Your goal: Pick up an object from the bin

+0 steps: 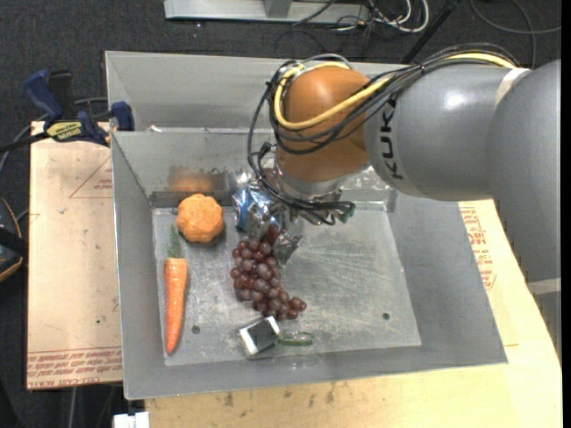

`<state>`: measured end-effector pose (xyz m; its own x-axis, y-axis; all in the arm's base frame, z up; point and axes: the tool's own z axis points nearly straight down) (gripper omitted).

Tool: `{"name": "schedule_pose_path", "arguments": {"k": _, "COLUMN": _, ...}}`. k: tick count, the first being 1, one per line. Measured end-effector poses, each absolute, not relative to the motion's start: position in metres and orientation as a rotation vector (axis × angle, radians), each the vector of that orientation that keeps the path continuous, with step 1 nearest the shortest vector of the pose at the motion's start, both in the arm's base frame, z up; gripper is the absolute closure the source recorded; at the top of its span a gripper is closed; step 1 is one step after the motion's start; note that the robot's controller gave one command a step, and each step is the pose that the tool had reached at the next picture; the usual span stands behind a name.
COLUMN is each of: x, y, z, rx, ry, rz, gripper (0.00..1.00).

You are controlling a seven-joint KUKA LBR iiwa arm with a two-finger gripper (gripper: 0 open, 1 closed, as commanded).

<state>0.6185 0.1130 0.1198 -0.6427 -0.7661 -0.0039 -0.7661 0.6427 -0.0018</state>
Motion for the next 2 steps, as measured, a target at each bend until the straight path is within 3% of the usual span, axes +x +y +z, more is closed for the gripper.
{"name": "schedule_pose_path", "arguments": {"k": 2, "x": 0.618, "y": 0.113, "z": 0.145, "rx": -1.327, "ry": 2.845, "rz": 0.001, "gripper": 1.0}}
